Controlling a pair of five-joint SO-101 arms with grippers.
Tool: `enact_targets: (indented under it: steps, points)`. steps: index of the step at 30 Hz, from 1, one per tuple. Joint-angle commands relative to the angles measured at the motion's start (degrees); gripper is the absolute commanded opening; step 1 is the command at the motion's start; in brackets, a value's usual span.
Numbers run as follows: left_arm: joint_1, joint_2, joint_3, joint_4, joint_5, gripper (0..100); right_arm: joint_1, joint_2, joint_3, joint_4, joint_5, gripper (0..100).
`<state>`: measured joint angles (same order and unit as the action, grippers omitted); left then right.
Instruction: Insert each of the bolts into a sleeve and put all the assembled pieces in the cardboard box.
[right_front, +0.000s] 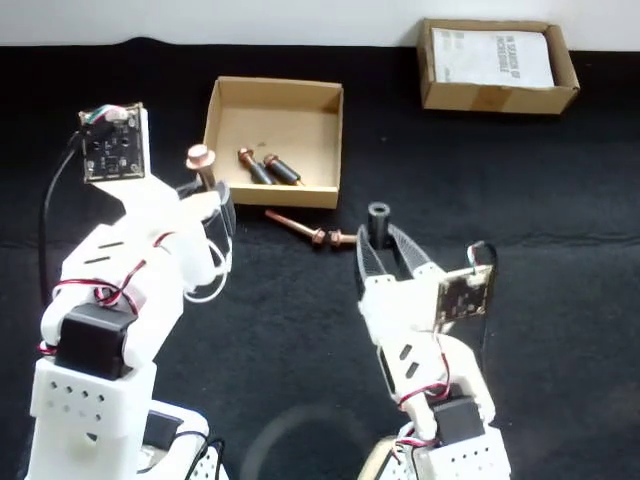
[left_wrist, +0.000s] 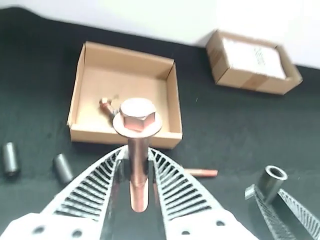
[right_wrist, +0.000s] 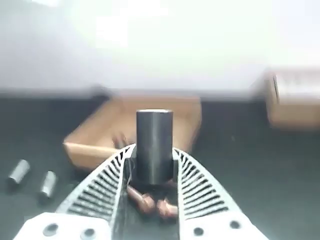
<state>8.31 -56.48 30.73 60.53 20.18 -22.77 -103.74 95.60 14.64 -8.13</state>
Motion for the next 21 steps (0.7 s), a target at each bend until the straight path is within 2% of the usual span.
enact_targets:
  steps: [1,8,11,16,21]
  points:
    - [0.48,-1.36,-0.22,-3.87,0.09,1,-1.89,-0.48,7.96,-12.62,0.70,0.8]
    - [1.71,-1.71,3.65,-18.73,0.18,1,-3.65,0.22,7.87,-13.14,0.53,0.8]
    - [7.34,-1.71,3.12,-23.03,0.18,1,-6.29,0.22,7.87,-10.33,0.53,0.8]
    - [20.09,-1.36,-0.57,-24.09,-0.26,1,-9.71,0.22,7.87,-6.20,0.53,0.8]
    - [26.42,-1.27,-0.57,-24.09,-0.35,1,-9.63,0.22,7.87,-6.20,0.53,0.8]
